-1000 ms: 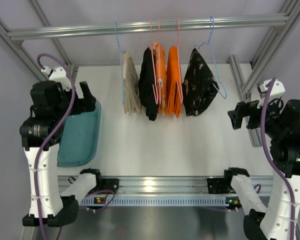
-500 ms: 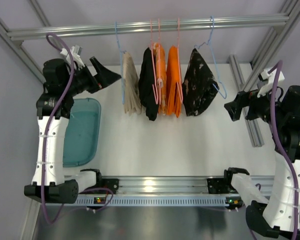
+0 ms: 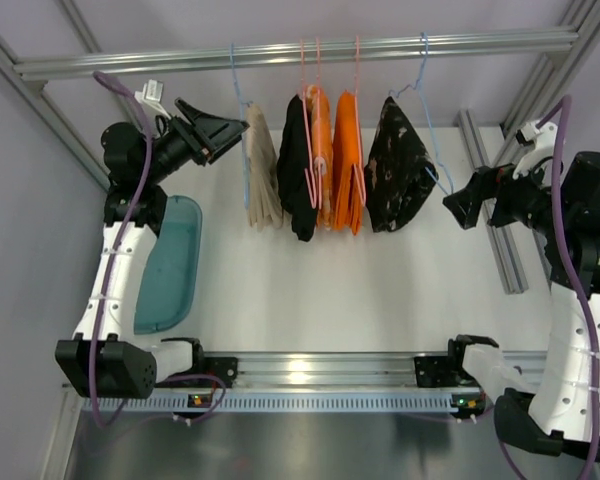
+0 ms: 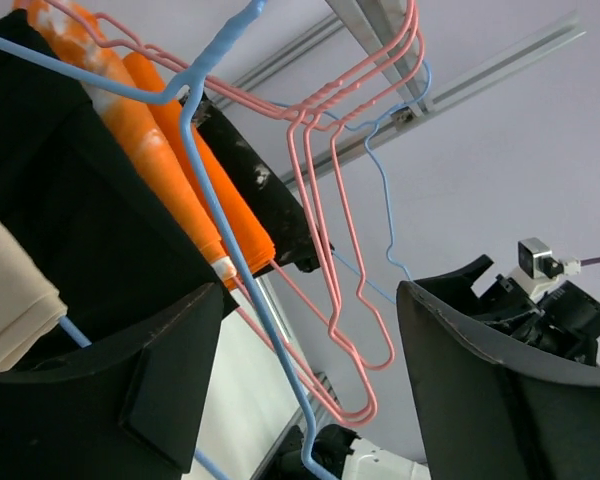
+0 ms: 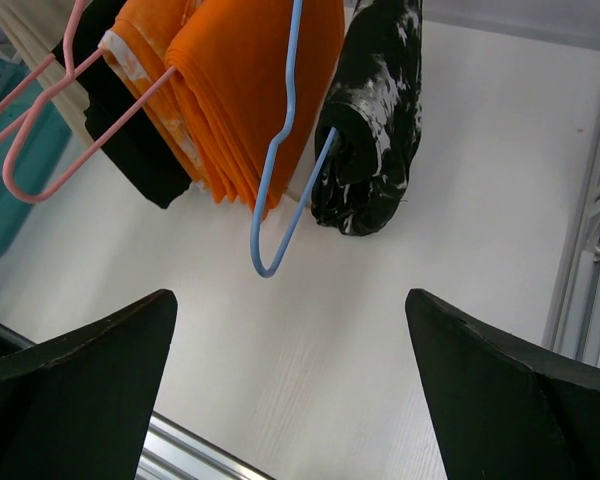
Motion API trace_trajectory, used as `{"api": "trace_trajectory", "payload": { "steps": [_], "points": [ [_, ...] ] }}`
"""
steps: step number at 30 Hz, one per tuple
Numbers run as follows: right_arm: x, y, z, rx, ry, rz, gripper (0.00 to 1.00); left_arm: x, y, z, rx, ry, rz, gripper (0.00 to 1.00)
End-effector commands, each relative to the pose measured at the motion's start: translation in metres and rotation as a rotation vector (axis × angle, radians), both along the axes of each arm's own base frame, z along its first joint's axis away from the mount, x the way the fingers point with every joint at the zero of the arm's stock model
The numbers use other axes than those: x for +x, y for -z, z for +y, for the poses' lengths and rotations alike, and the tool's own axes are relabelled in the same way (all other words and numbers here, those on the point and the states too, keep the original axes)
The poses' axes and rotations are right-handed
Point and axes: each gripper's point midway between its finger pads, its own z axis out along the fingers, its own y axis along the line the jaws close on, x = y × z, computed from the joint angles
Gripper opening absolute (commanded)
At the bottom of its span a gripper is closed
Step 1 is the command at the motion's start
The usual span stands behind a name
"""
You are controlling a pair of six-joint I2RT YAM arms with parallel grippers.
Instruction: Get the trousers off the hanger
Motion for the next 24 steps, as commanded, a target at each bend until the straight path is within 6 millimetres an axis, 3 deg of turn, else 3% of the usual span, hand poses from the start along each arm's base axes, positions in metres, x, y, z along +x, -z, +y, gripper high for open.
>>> {"api": "trace_trajectory", "payload": {
  "steps": [1,6,11,17,18,24],
  "points": [
    [0.006,-0.021,0.006,0.037,-0.028,-0.044,1.0,0.003,-0.014,-0.011,-0.071,0.059,-0.041,0.75],
    [0.013,-0.037,0.011,0.064,-0.054,-0.056,0.99,0.009,-0.009,-0.017,-0.117,0.079,0.03,0.68],
    [0.018,-0.047,0.021,0.108,-0.112,-0.052,0.99,-0.004,-0.009,-0.025,-0.177,0.135,0.084,0.61],
    [0.023,-0.053,0.036,0.221,-0.179,-0.016,0.99,-0.008,-0.023,-0.026,-0.227,0.15,0.084,0.32],
    [0.022,-0.053,0.038,0.226,-0.191,-0.016,0.99,-0.008,-0.023,-0.026,-0.227,0.149,0.086,0.32],
    [0.028,-0.066,0.05,0.309,-0.26,-0.01,0.99,-0.006,-0.047,-0.027,-0.222,0.159,0.013,0.02]
  ]
}}
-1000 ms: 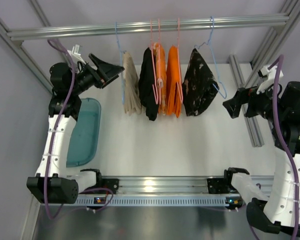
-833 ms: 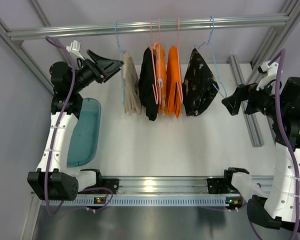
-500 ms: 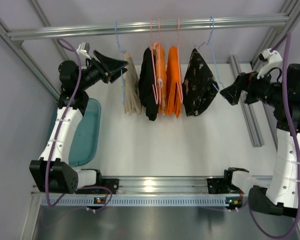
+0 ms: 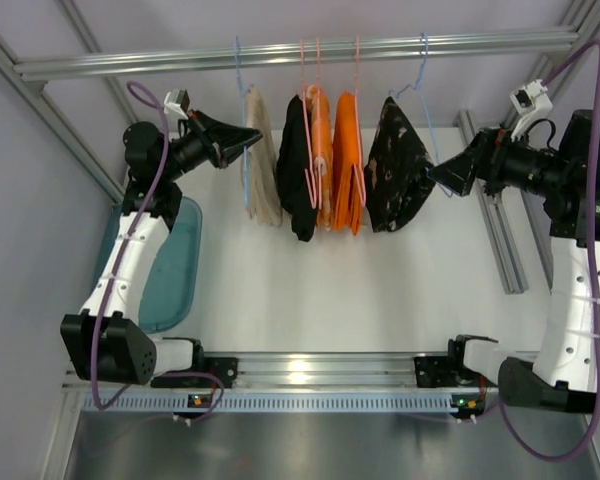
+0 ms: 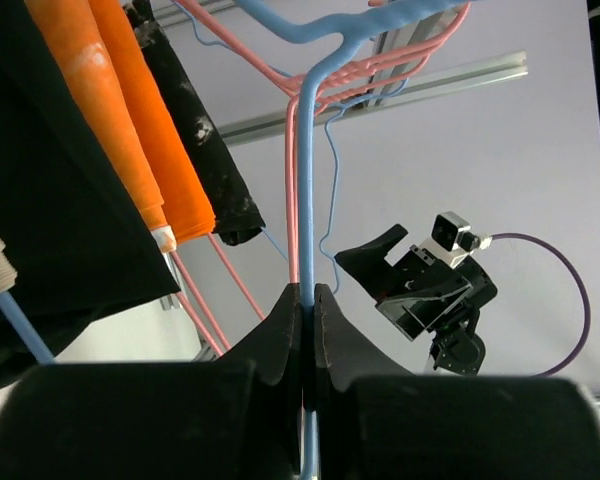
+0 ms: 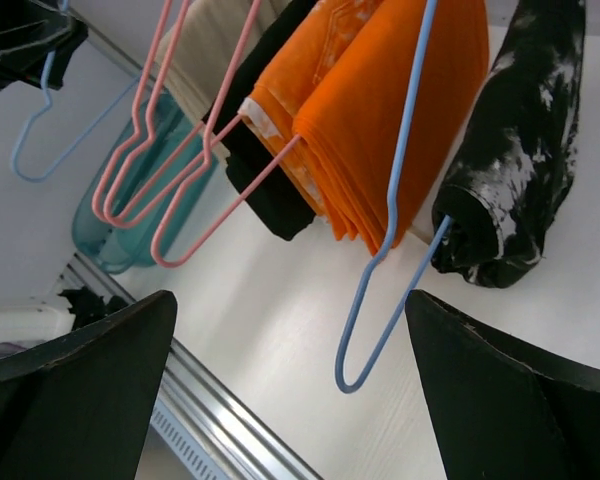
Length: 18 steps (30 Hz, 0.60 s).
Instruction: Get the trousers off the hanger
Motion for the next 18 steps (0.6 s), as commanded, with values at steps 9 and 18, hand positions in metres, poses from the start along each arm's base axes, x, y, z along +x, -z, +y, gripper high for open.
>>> {"api": "trace_trajectory", "payload": {
  "steps": [9,18],
  "points": [
    [0.014,-0.091,0.022,0.182,-0.126,-0.241,0.99,-0.038,-0.11,0.002,0.074,-0.029,-0.525,0.0],
    [0.034,-0.118,0.048,0.27,-0.172,-0.282,0.99,-0.083,-0.093,0.005,0.067,-0.034,-0.521,0.0]
  ]
}}
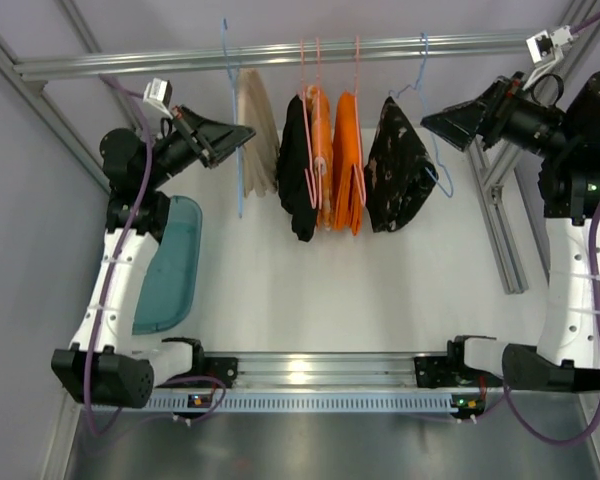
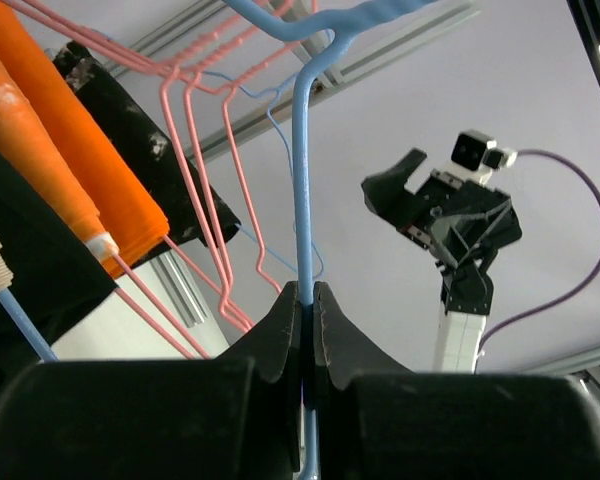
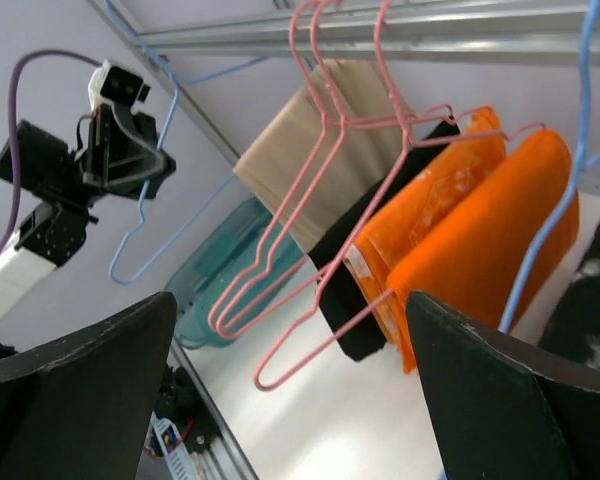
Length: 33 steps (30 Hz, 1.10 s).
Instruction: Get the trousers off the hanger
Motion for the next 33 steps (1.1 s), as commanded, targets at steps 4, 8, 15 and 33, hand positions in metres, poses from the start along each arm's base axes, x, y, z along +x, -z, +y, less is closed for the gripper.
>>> {"api": "trace_trajectory", "payload": {
  "steps": [4,8,15,33],
  "points": [
    [0.014,-0.04,0.038,0.053,-0.078,-0.105,0.99,-0.071,-0.028,0.007,0.015,-0.038,-0.281,0.0],
    [0.021,-0.05,0.067,0.039,-0.081,-0.163,0.99,-0.086,-0.011,0.011,0.063,-0.073,-0.273,0.0],
    [-0.008,-0.045,0.161,0.099,-0.263,-0.113,0.99,-0.095,0.0,0.021,0.096,-0.142,-0.276,0.0],
    [-0.061,0.018,0.337,0.082,-0.54,0.084,0.9,-0.117,0.011,0.03,0.125,-0.155,-0.269,0.0]
  ]
}}
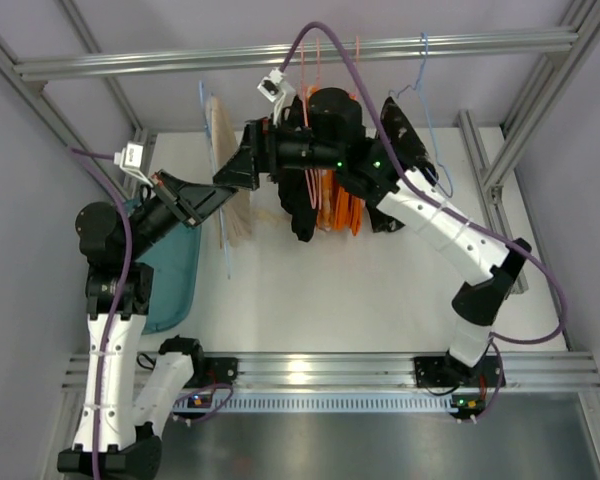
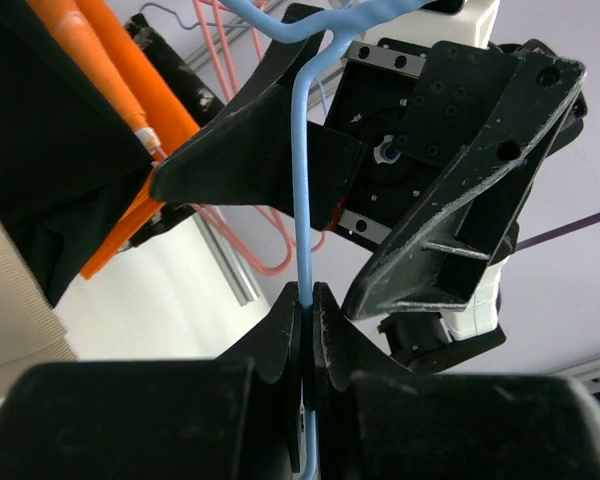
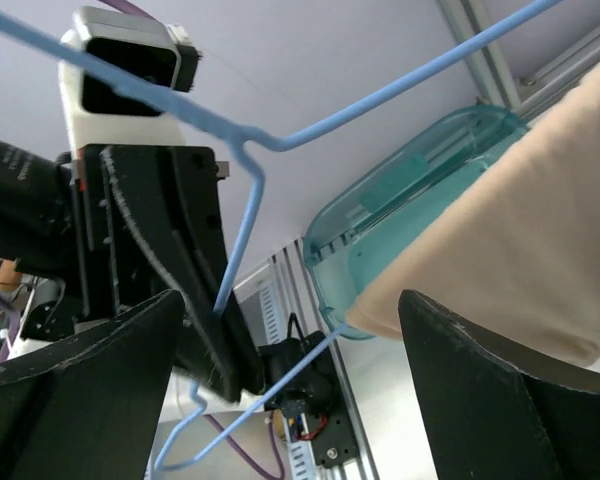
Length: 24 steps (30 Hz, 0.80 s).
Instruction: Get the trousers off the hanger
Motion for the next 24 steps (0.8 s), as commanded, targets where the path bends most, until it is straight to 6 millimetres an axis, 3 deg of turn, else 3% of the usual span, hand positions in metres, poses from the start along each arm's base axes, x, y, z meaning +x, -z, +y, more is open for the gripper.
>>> {"api": "trace_trajectory", "payload": {
  "steps": [1,10,16,17,19,22,23,24],
  "points": [
    [-0.016,-0.039,0.016,0.108,-0.031,-0.05,0.88,-0.017,-0.026,0.005,0.045,-0.025,-0.198,0.0],
    [-0.021,-0.043,0.038,0.151,-0.082,-0.042,0.71,-0.026,-0.012,0.003,0.058,-0.001,-0.197,0.0],
    [-0.025,-0.039,0.042,0.149,-0.103,-0.022,0.26,-0.027,-0.011,0.003,0.068,0.001,-0.208,0.0],
    [-0.025,-0.038,0.042,0.149,-0.108,-0.019,0.12,-0.028,-0.01,0.002,0.078,0.005,-0.22,0.01],
    [-0.033,-0.039,0.041,0.154,-0.146,-0.015,0.0,-0.029,-0.008,0.001,0.093,0.011,-0.223,0.16],
    [-0.046,-0.045,0.035,0.178,-0.232,-0.023,0.0,-0.027,0.001,0.005,0.142,-0.025,-0.208,0.33],
    [-0.046,-0.049,0.032,0.193,-0.241,-0.032,0.0,-0.025,0.002,0.007,0.176,-0.05,-0.234,0.45],
    [-0.048,-0.051,0.028,0.196,-0.249,-0.027,0.0,-0.025,0.0,0.009,0.19,-0.067,-0.25,0.5]
  ]
}}
